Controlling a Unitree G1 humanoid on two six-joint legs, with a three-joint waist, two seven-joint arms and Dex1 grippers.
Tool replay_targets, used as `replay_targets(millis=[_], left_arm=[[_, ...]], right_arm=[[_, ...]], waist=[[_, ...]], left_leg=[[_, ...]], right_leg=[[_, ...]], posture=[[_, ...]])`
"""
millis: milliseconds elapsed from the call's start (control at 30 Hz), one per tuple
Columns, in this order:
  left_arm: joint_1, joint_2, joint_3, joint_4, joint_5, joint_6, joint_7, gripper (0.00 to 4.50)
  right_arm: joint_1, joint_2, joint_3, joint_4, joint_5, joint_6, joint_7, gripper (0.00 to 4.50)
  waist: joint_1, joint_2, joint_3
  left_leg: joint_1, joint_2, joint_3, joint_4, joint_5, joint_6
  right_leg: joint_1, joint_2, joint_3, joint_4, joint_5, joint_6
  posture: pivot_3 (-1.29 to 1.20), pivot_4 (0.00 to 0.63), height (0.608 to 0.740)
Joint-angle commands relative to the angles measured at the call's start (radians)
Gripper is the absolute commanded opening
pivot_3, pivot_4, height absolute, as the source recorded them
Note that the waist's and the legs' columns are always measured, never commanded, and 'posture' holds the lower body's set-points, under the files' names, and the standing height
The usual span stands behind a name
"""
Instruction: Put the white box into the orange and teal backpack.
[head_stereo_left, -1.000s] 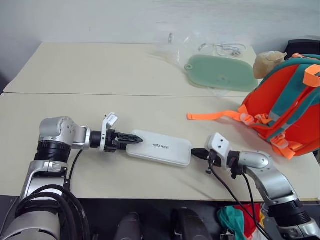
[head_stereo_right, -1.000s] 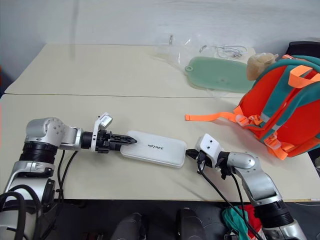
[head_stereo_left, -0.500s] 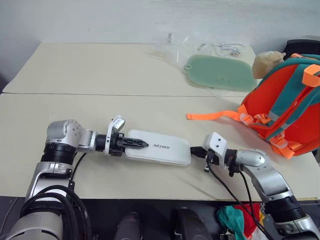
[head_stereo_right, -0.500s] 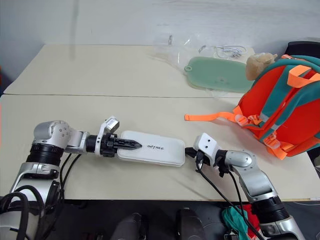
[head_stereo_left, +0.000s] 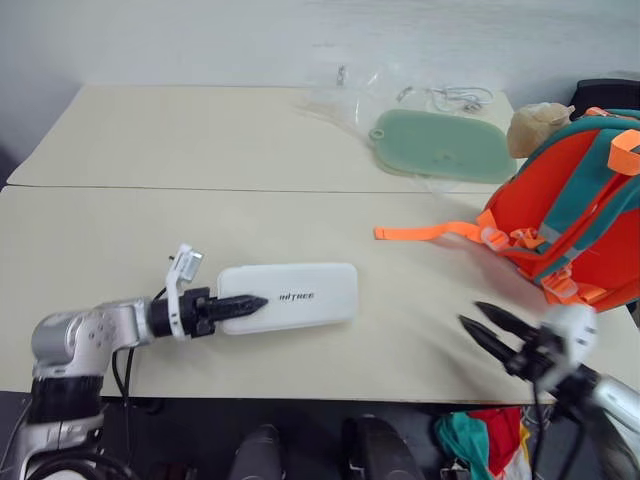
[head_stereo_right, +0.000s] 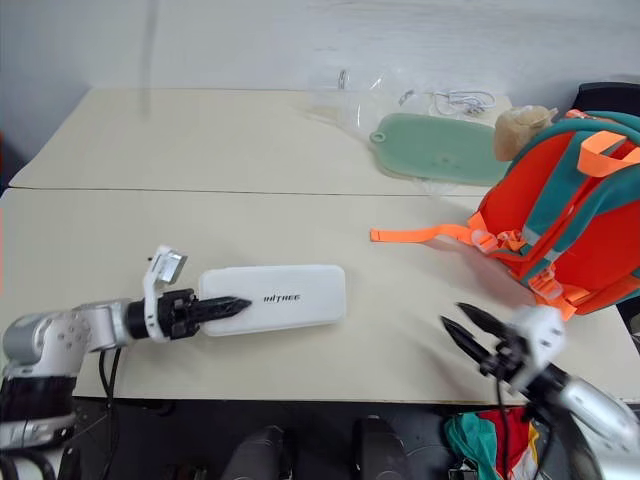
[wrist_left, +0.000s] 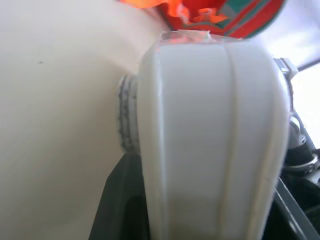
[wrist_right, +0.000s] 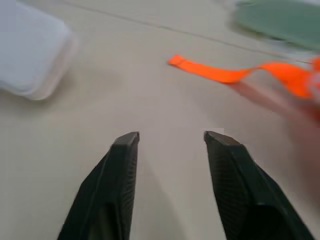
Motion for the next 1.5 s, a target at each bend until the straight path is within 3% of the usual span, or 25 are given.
replay_targets(millis=[33,133,167,433,600,700,867,1067,1300,1500], left_arm=[[0.06,-0.001,0.067,-0.051,0.065,-0.247,-0.036,1.32],[0.052,-0.019,0.058,-0.011,0.12,-0.404,-0.058,1.32],[0.049,-0.016,0.044,-0.003,0.136,-0.437,-0.072,1.32],[0.014,-0.038,-0.005,0.006,0.119,-0.472,-0.085,1.32],[0.046,-0.05,0.011,-0.035,0.099,-0.465,-0.048,1.32],[0.059,-0.057,0.034,-0.052,0.079,-0.457,-0.015,1.32],[0.069,-0.105,0.149,-0.042,-0.016,-0.419,0.097,1.32],[0.01,-0.12,0.269,0.06,-0.109,-0.369,0.21,1.32],[-0.053,-0.1,0.281,0.15,-0.098,-0.37,0.23,1.32],[-0.046,-0.044,0.29,0.156,-0.157,-0.286,0.167,1.32]], right_arm=[[0.075,0.046,-0.219,-0.028,0.071,-0.066,-0.061,3.19],[0.061,0.016,-0.301,0.068,0.064,-0.098,-0.069,4.34],[0.048,0.002,-0.304,0.09,0.059,-0.1,-0.063,4.46],[-0.321,-0.193,-0.132,0.313,0.051,-0.033,-0.005,4.46],[-0.57,-0.235,0.001,0.462,-0.014,-0.033,-0.009,4.46],[-0.672,-0.229,0.038,0.525,-0.031,-0.057,-0.002,3.87],[-0.805,-0.203,0.126,0.56,-0.012,-0.094,0.106,2.07],[-0.934,-0.144,0.262,0.374,0.173,0.12,0.18,0.06],[-1.027,-0.061,0.428,0.153,0.372,0.364,0.211,0.02],[-0.97,-0.126,0.435,0.013,0.507,0.524,0.211,0.02]], waist=[[0.002,0.002,-0.001],[0.003,0.003,-0.001],[0.003,0.003,-0.002],[-0.003,0.005,-0.001],[0.0,0.006,0.0],[0.003,0.006,0.0],[-0.004,0.006,0.0],[-0.01,0.006,0.0],[-0.007,0.006,0.0],[0.004,0.005,0.0]], left_leg=[[0.0,0.0,0.0,0.0,-0.001,0.001],[0.0,-0.001,0.0,0.0,-0.004,0.007],[0.0,0.0,0.0,0.0,-0.004,0.008],[0.0,0.0,0.001,0.0,-0.003,0.009],[-0.002,-0.001,0.0,0.002,-0.003,0.01],[-0.002,-0.001,0.0,0.002,-0.003,0.01],[-0.003,-0.001,0.0,0.003,-0.002,0.01],[-0.002,0.0,0.001,0.002,-0.002,0.009],[-0.004,0.0,0.0,0.002,-0.002,0.008],[-0.008,-0.001,-0.001,0.002,-0.002,0.009]], right_leg=[[0.0,0.0,0.0,0.0,0.0,0.0],[0.001,-0.001,0.0,-0.001,0.0,0.0],[0.001,-0.001,0.0,-0.002,0.0,0.0],[0.0,0.0,0.001,-0.002,0.001,0.0],[0.0,0.0,-0.001,-0.001,0.001,0.001],[0.0,0.0,0.0,-0.001,0.002,0.002],[0.0,0.0,-0.001,-0.002,0.002,0.003],[-0.001,0.001,-0.001,0.001,0.002,0.003],[-0.003,0.0,-0.001,0.0,0.002,0.002],[-0.003,-0.001,-0.003,-0.005,0.002,0.003]], posture=[[0.0,0.15,0.74],[0.0,0.15,0.74],[0.0,0.15,0.74],[0.0,0.15,0.74],[0.0,0.15,0.74],[0.0,0.15,0.74],[0.0,0.15,0.74],[0.0,0.15,0.74],[0.0,0.15,0.74],[0.0,0.15,0.74]])
